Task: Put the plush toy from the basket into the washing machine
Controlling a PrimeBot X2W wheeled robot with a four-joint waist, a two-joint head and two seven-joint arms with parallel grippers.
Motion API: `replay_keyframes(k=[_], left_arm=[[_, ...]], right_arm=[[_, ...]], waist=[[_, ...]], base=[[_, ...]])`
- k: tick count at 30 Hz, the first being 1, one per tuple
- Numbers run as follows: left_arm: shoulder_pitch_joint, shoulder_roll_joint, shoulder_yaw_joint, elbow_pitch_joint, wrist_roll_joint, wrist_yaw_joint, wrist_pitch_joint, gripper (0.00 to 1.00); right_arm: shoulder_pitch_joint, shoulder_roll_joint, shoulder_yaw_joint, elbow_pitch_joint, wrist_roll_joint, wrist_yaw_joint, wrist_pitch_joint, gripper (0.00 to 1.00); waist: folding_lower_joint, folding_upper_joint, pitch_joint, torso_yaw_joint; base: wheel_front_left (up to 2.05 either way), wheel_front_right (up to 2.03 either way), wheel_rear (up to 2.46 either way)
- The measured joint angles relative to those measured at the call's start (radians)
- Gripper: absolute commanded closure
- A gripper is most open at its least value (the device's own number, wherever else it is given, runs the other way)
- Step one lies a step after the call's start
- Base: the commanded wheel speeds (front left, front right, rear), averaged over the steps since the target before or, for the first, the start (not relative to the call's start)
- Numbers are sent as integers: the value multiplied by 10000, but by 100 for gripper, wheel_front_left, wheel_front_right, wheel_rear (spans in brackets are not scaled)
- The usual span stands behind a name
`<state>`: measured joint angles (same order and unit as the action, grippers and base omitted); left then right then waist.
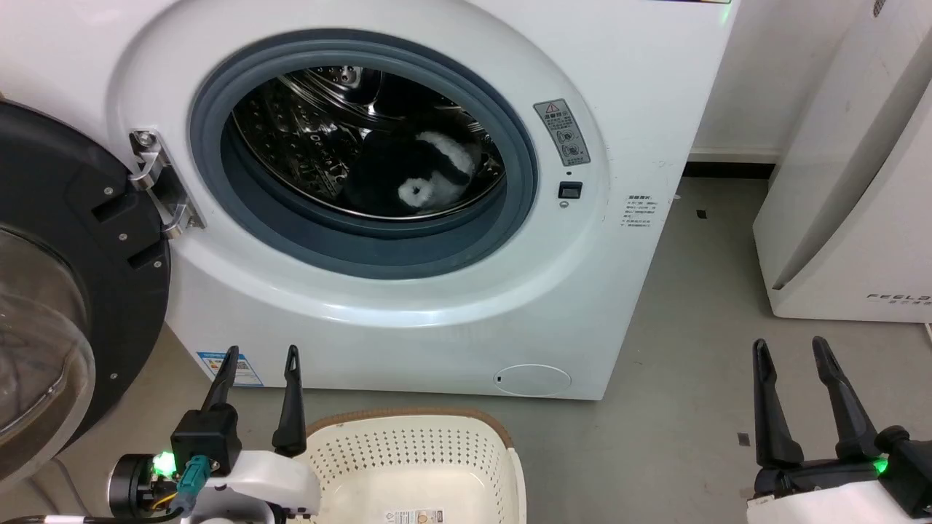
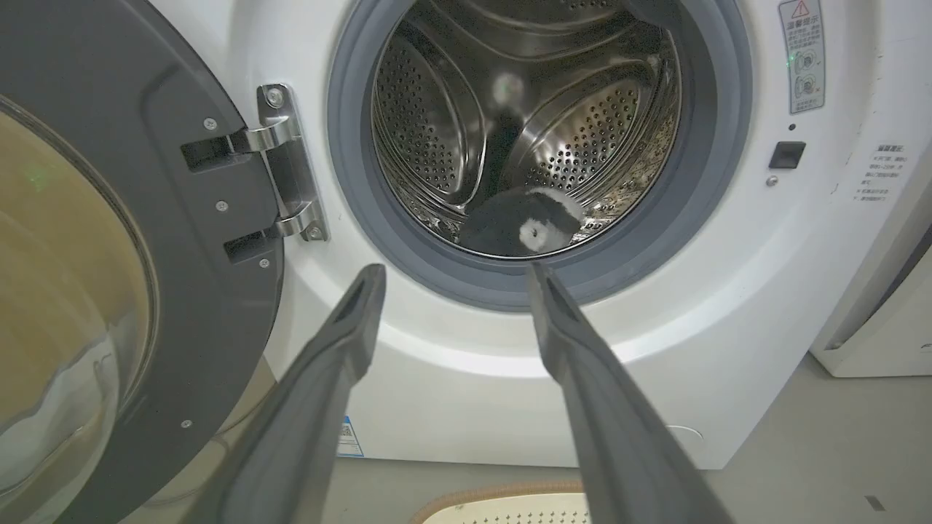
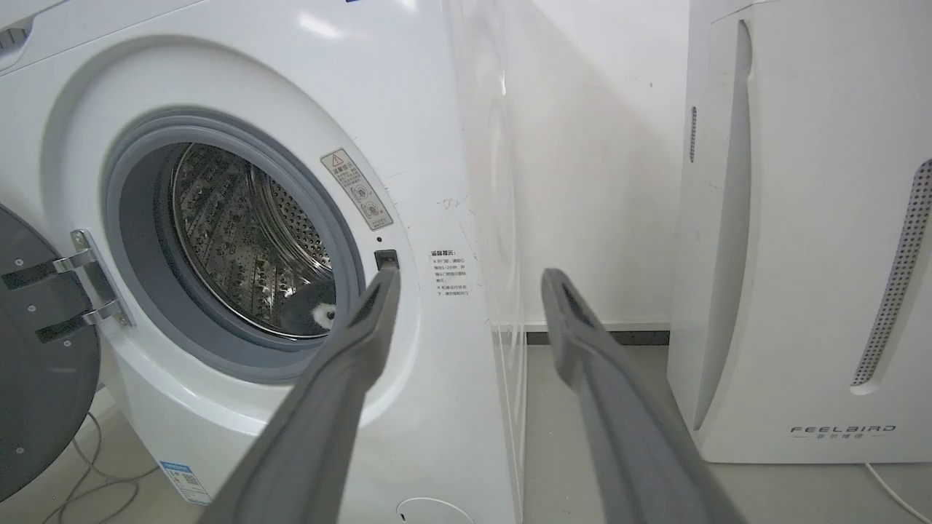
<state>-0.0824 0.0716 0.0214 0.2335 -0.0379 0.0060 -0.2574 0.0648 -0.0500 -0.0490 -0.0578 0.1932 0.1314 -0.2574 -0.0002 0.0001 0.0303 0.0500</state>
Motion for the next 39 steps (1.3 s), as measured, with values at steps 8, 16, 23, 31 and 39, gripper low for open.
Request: replay_keyframes(k=[8, 16, 23, 31, 39], left_arm=[[-1, -2, -21, 27, -2, 0, 17, 100], [-1, -2, -36, -63, -2, 0, 190, 100], [0, -4, -42, -186, 0, 0, 322, 100], [7, -8, -48, -353, 10, 0, 464, 100], [50, -13, -61, -497, 12, 0, 646, 100]], right_arm=[[-12, 0, 10, 59, 2, 0, 6, 100], [-20, 0, 27, 75, -36, 0, 151, 100], [-24, 0, 52, 94, -148, 0, 305, 100], [-28, 0, 77, 130, -341, 0, 449, 100], [-34, 0, 119, 155, -437, 0, 633, 100]], waist=[[1, 0, -49, 0], [1, 0, -65, -32], [2, 0, -79, -61], [2, 0, -95, -93], [3, 0, -111, -125]], base=[[0, 0, 0], [0, 0, 0], [0, 0, 0], [0, 0, 0], [0, 0, 0]])
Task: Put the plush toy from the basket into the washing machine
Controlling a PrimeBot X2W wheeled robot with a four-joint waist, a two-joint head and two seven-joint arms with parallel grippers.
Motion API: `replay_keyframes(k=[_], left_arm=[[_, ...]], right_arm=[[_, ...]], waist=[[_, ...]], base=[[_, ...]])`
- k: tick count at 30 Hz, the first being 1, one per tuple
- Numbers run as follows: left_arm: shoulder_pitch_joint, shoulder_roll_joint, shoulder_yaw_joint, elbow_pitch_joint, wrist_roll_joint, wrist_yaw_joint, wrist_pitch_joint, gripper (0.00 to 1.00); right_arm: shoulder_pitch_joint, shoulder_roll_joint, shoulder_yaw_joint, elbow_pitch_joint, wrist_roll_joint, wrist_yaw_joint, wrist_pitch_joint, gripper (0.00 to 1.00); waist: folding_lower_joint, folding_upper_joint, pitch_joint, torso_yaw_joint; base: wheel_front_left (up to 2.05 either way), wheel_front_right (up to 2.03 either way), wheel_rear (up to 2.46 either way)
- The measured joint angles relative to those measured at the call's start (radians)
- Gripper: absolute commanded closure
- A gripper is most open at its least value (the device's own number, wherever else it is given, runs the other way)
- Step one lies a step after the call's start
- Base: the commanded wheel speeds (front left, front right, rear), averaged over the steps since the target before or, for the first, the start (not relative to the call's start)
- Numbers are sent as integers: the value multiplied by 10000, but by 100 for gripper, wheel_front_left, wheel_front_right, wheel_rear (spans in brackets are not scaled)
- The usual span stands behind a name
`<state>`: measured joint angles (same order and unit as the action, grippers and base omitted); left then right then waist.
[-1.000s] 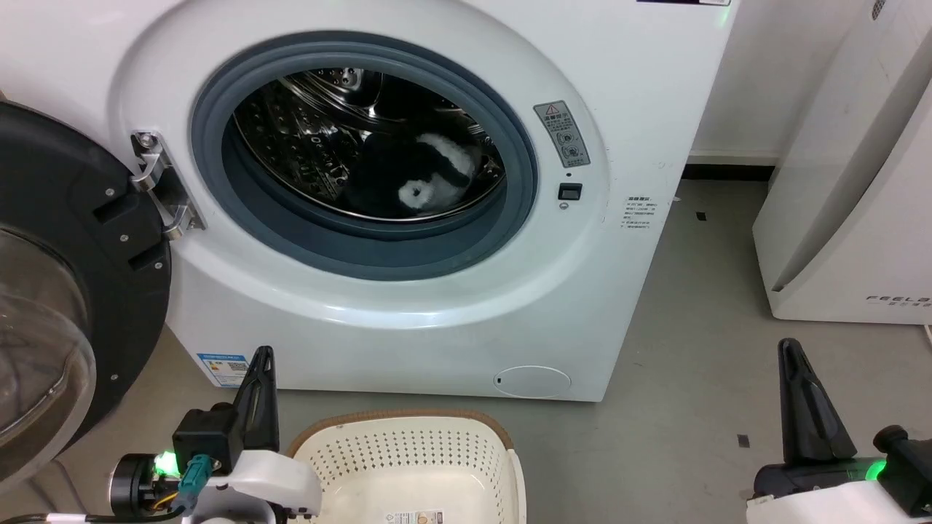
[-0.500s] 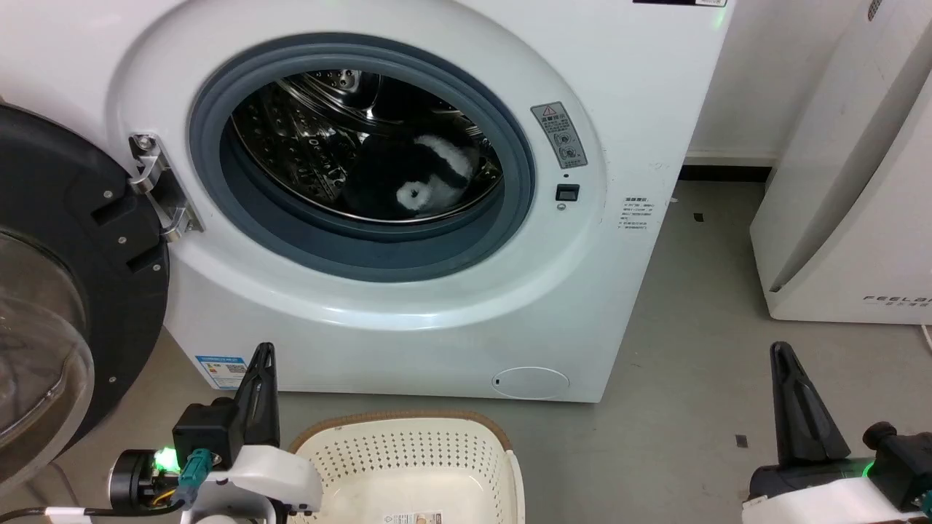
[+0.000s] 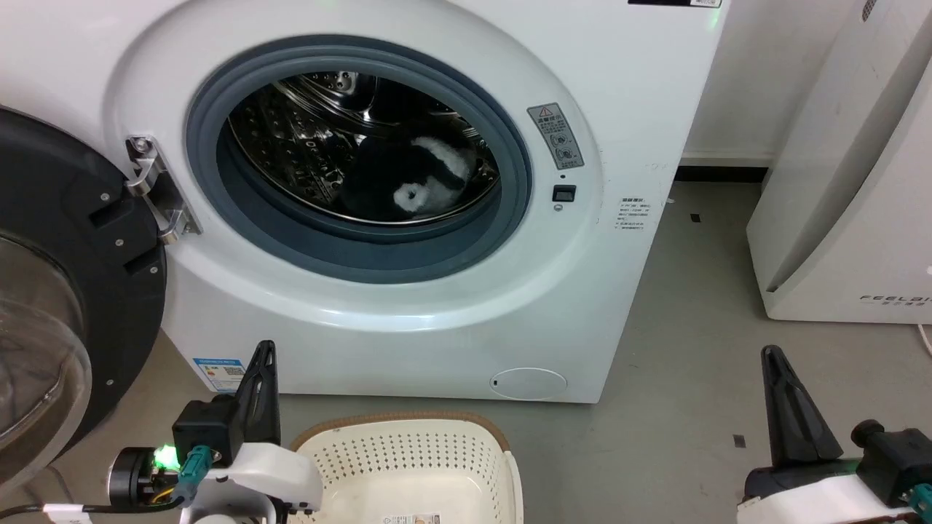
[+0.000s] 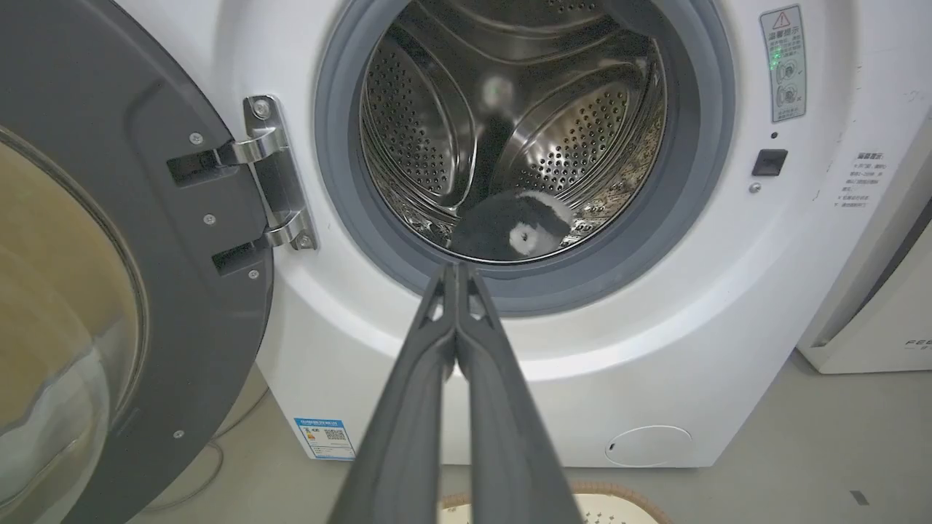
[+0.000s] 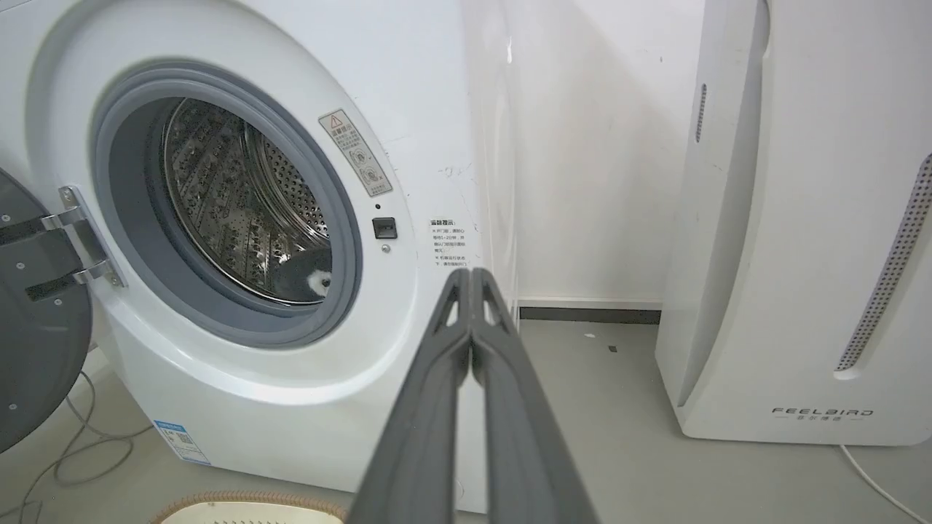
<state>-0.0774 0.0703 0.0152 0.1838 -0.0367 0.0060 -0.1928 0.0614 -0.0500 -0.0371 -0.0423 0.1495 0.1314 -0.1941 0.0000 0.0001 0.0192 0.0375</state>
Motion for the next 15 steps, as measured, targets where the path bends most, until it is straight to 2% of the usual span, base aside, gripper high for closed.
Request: replay_keyframes(k=[15], left_arm=[[119, -21, -23, -276, 75, 0, 299, 100]], right_arm=[[-59, 0, 65, 54, -186, 0, 301, 100]], waist=[[-1, 0, -31, -59]], base=[[0, 0, 0]])
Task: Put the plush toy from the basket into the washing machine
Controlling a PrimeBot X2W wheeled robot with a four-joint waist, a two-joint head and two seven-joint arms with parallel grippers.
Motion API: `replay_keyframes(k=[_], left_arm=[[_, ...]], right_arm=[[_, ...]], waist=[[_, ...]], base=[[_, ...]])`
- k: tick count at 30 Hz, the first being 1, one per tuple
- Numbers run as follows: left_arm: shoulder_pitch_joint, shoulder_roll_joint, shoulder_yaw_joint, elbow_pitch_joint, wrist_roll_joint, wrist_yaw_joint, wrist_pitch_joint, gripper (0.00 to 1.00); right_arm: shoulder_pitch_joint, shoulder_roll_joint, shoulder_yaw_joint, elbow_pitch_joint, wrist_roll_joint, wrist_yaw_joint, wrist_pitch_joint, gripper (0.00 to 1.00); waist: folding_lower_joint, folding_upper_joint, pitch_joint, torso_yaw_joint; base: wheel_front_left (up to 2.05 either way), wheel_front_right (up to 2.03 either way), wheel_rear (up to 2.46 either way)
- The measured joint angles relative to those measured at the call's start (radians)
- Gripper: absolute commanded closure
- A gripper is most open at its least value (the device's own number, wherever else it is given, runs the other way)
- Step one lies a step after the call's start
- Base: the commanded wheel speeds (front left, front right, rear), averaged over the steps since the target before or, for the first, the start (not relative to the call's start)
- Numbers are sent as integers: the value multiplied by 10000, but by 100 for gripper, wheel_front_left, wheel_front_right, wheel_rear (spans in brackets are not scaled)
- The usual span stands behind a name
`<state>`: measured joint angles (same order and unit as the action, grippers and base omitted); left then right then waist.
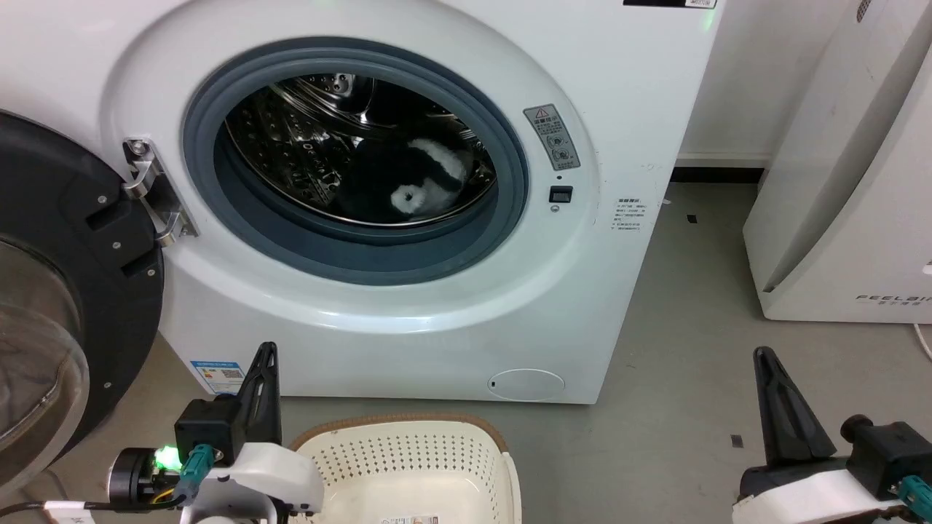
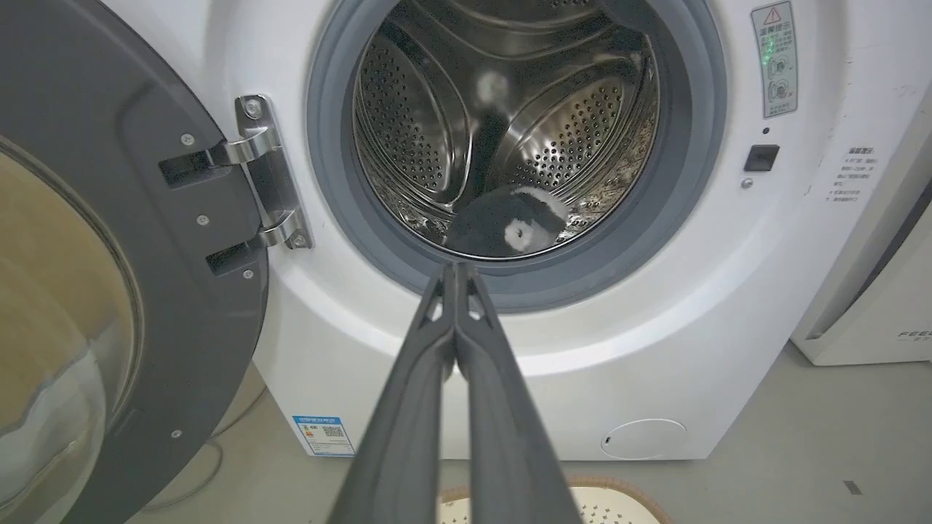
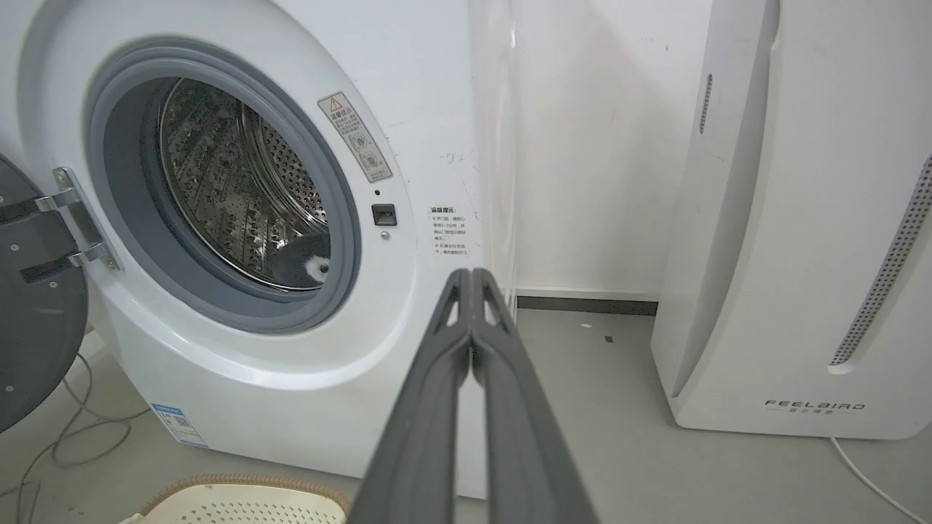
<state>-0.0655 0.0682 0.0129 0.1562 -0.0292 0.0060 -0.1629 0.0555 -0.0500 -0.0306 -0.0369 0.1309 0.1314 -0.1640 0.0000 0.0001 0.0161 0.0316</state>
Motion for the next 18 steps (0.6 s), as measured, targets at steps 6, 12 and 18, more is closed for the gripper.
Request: replay_keyframes(k=[6, 12, 18], left_arm=[[39, -13, -4, -98, 12, 0, 128, 100], [65, -29, -12, -232, 13, 0, 230, 100], [105, -52, -19, -339, 27, -2, 360, 100]], right_arm=[[-47, 0, 21, 27, -88, 0, 127, 100], [-55, 0, 38, 46, -194, 0, 230, 100], [-85, 0, 56, 75, -336, 0, 382, 100]], waist=[[0, 0, -12, -24], [0, 0, -24, -48], [0, 0, -37, -72]], base=[[0, 0, 0], [0, 0, 0], [0, 0, 0]])
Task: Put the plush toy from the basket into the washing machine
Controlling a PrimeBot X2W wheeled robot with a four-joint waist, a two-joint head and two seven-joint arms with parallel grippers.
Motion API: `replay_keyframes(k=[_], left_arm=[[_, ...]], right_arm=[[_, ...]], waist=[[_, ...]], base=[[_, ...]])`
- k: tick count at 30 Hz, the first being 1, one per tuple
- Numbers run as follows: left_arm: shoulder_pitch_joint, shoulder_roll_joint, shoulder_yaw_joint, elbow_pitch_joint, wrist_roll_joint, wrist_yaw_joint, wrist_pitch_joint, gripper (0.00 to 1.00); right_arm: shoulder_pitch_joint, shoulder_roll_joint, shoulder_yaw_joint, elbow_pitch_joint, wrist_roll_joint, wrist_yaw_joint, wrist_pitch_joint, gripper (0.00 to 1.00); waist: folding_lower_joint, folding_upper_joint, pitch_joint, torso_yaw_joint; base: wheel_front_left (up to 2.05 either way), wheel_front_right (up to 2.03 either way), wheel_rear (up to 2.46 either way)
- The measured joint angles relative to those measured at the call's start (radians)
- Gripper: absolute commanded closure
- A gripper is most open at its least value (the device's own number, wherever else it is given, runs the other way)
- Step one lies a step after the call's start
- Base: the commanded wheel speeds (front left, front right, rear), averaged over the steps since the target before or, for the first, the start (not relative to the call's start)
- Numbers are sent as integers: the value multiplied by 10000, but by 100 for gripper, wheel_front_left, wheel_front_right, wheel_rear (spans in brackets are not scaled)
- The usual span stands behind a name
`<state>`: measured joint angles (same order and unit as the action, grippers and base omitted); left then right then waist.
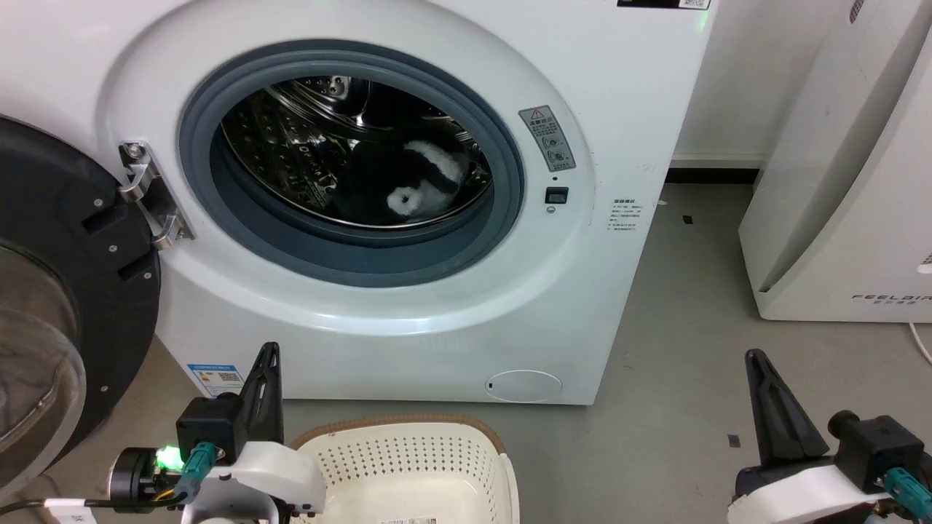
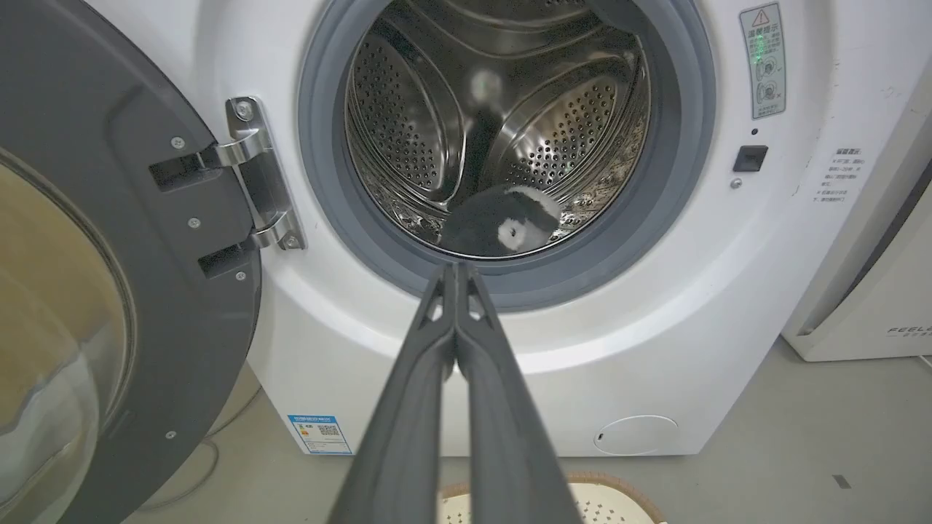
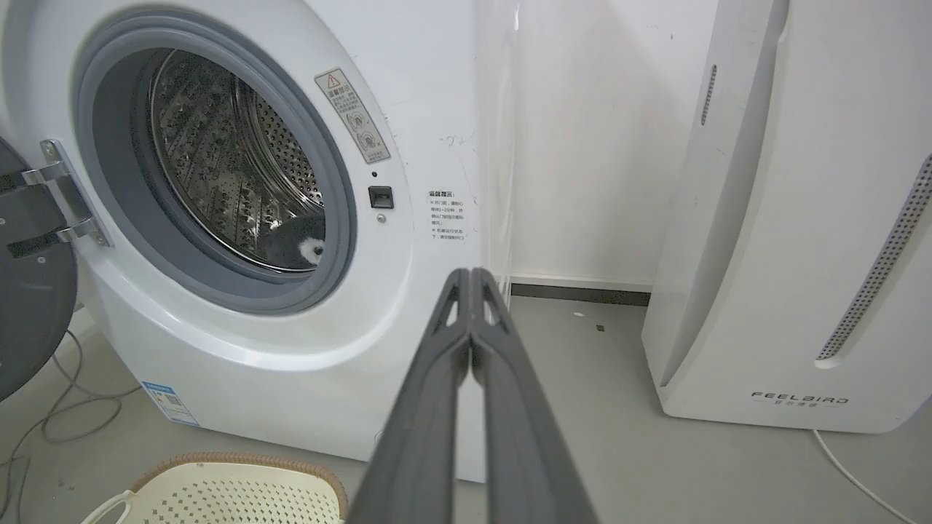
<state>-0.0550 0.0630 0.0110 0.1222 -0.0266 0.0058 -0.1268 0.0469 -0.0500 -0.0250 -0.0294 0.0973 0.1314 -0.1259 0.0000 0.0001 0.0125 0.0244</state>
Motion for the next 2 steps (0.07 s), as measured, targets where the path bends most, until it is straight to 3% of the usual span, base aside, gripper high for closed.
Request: replay_keyframes(k=[2], left_arm=[[8, -6, -8, -35, 0, 0, 48, 100]], right_arm=[[0, 0, 4, 12, -19, 0, 23, 100]], waist=[[0, 0, -4, -8]], base=[[0, 0, 0]])
